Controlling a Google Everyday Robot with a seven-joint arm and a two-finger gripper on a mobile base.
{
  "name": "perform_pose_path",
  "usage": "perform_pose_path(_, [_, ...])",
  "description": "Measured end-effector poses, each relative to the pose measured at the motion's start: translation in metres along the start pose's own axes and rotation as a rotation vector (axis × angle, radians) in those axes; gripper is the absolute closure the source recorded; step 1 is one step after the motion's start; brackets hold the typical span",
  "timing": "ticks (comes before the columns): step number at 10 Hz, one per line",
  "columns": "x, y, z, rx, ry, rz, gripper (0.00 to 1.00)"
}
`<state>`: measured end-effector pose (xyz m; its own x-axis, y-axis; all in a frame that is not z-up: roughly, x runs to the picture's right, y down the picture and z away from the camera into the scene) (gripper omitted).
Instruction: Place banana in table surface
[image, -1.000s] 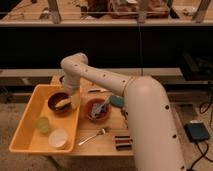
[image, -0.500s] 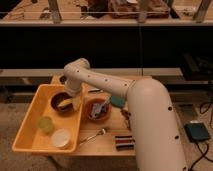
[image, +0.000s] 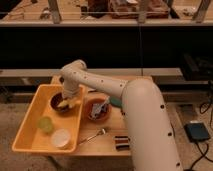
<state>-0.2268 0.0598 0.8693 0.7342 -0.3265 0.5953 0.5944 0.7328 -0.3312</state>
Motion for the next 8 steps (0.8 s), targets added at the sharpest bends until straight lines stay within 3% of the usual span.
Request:
perform_pose_path(2, [-0.0005,0.0,0.0016,-0.002,0.0,-0.003,0.81])
perform_pose_path(8, [-0.0026,0.0007,-0.0019,0.006,-0.005,-0.018,0.82])
